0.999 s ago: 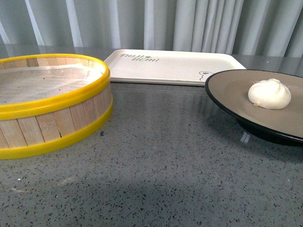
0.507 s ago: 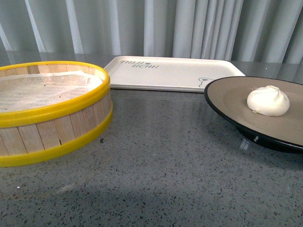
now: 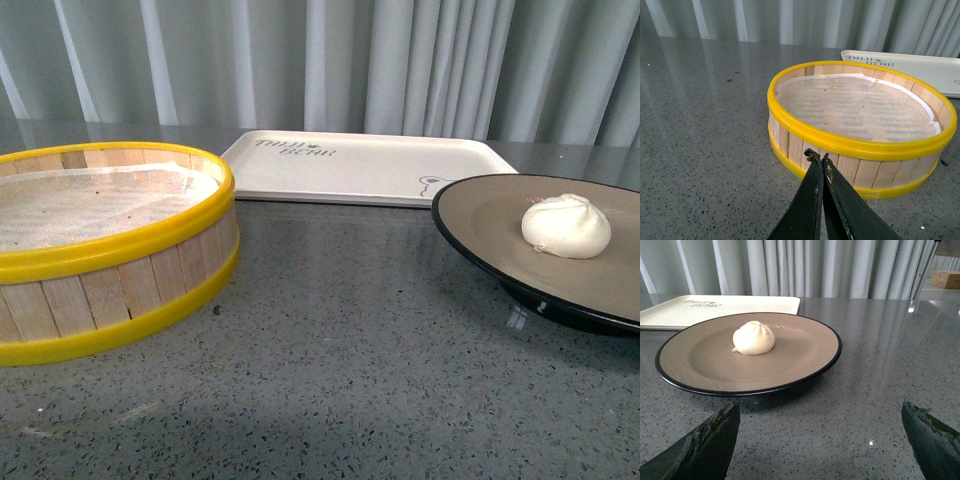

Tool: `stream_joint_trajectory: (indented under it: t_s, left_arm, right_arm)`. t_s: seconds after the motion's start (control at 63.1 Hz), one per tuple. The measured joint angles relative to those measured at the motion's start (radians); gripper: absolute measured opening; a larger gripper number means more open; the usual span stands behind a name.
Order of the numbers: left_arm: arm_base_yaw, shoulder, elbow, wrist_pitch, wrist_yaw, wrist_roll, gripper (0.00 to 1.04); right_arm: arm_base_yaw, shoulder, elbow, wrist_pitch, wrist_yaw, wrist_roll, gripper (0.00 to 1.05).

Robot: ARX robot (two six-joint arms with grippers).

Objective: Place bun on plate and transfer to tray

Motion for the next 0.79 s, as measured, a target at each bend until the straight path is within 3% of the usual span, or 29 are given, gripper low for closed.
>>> stream_joint_trajectory:
  t_s: [0.793]
  left_arm:
    - [0.000,-0.235,-0.079,-0.127,0.000,0.000,0.04]
  right_arm:
    - [0.000,0.000,0.000,0.000,0.000,0.000,0.96]
